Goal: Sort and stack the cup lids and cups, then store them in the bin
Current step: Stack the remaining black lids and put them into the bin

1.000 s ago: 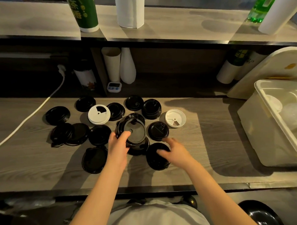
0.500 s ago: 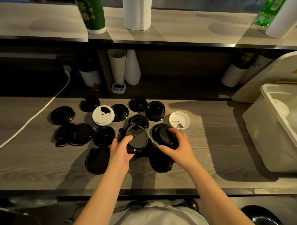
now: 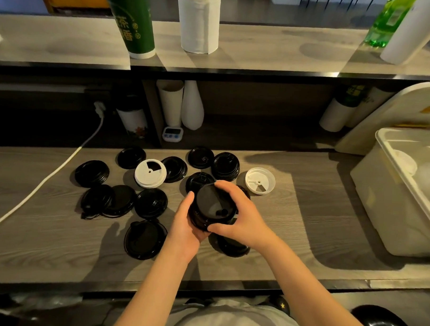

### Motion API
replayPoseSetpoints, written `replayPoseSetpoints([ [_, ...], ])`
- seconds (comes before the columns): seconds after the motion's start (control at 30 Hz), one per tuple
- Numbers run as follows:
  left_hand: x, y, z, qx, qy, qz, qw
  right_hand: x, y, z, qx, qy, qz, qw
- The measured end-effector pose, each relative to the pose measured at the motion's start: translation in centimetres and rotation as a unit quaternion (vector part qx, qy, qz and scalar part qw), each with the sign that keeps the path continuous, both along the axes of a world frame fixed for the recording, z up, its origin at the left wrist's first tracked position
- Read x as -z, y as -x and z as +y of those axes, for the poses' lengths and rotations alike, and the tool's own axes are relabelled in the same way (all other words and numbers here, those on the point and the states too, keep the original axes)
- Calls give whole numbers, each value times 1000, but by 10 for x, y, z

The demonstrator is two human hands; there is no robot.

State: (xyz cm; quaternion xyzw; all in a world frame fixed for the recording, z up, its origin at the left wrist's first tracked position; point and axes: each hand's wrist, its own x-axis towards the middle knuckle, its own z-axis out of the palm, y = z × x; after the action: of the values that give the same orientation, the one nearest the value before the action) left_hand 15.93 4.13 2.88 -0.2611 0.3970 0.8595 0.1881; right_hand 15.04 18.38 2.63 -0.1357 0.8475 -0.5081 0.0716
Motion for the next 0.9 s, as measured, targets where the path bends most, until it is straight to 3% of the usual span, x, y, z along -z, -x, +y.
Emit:
replayPoseSetpoints([
  [0.1,4,-1,-5,6,36,17,999,0,-1,2,-12,8,-27,1000],
  [0.23,5,0,-4,8,83,37,996,6,-1,4,-45,-54,11,997],
  [0.33,2,4,2,6,107,39,993,-1,1,13,-38,-20,-23,999],
  [0.43,-7,12,15,33,115,68,990,-17,1,29,53,70,-82,993],
  [0.53,-21,24,38,83,130,111,982,-28,1,60,151,79,-96,981],
  [0.67,-42,36,85,166,160,167,959,-48,-9,109,206,118,-146,960],
  [0.83,-63,42,153,248,157,210,933,-74,-20,170,268,152,-135,942],
  [0.9,-67,44,181,304,194,224,905,-82,-23,199,309,175,-123,927],
])
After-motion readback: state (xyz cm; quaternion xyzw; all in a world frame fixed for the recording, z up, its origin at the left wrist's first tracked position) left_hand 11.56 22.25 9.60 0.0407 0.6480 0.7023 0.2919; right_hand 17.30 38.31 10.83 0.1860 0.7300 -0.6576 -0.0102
